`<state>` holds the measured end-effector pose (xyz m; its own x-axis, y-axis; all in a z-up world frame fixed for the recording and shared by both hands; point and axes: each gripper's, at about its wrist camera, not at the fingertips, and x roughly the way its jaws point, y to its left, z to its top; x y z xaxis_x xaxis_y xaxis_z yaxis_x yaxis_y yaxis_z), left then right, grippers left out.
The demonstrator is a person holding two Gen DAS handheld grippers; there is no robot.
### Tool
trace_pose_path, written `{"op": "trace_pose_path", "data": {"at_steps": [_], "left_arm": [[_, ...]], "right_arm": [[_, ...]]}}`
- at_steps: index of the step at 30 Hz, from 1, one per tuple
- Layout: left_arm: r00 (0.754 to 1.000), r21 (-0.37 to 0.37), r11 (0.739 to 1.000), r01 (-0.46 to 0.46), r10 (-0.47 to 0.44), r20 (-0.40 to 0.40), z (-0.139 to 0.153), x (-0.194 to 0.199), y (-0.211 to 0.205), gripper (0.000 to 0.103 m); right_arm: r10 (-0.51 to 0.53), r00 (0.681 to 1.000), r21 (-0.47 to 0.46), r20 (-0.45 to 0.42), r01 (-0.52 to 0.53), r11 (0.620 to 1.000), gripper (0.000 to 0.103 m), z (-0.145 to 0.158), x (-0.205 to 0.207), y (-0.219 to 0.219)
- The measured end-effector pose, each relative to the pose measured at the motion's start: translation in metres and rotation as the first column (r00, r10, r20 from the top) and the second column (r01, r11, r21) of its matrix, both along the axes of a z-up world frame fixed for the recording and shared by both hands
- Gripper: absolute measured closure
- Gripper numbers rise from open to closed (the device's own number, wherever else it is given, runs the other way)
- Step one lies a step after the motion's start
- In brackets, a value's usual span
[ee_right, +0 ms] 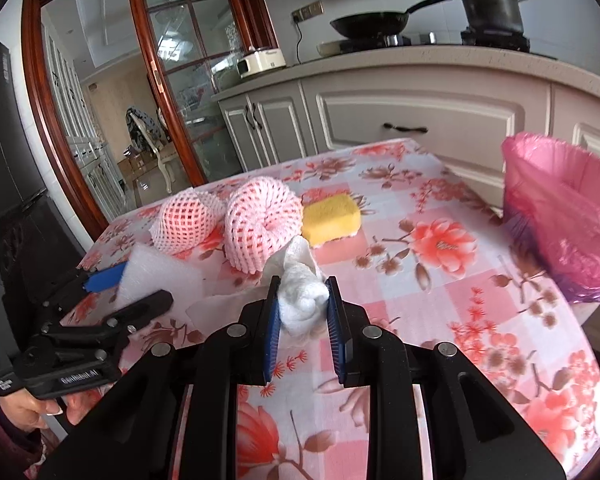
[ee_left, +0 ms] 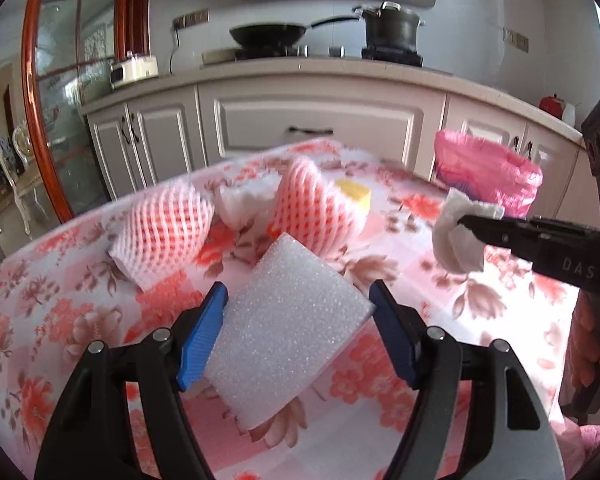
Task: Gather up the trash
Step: 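Carry the tissue and foam block over the wastebasket and open both tools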
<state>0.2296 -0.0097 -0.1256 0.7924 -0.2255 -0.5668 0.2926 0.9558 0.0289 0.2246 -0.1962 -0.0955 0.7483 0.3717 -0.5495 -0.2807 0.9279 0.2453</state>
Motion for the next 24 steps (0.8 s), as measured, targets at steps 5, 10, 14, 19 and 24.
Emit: {"op": "trace_pose_path", "data": {"at_steps": [5, 10, 14, 19, 24], "left_arm": [[0.998, -0.025, 1.0, 0.0, 0.001, 0.07, 0.026, -0.013, -0.01, 0.033], [0.994, -0.056, 0.998, -0.003, 0.009, 0.11, 0.04, -0.021, -0.025, 0.032], [0.99, -0.075, 0.997, 0.002, 0.009, 0.141, 0.049, -0.027, -0.041, 0.032], [0.986, -0.091, 0.996, 0.016, -0.001, 0.165, 0.058, -0.028, -0.06, 0.032], [0.979, -0.094, 0.994, 0.047, -0.028, 0.201, 0.068, -0.023, -0.086, 0.032]], "right_arm": [[-0.032, 0.999, -0.016, 0.035, 0.033, 0.999, 0.08, 0.011, -0.015, -0.014], [-0.069, 0.994, -0.05, 0.083, 0.074, 0.996, 0.08, 0.021, -0.031, -0.025], [-0.11, 0.986, -0.075, 0.123, 0.12, 0.99, 0.08, 0.029, -0.039, -0.035], [-0.164, 0.972, -0.088, 0.169, 0.181, 0.98, 0.08, 0.036, -0.043, -0.051], [-0.216, 0.952, -0.102, 0.217, 0.242, 0.965, 0.08, 0.046, -0.047, -0.069]]}}
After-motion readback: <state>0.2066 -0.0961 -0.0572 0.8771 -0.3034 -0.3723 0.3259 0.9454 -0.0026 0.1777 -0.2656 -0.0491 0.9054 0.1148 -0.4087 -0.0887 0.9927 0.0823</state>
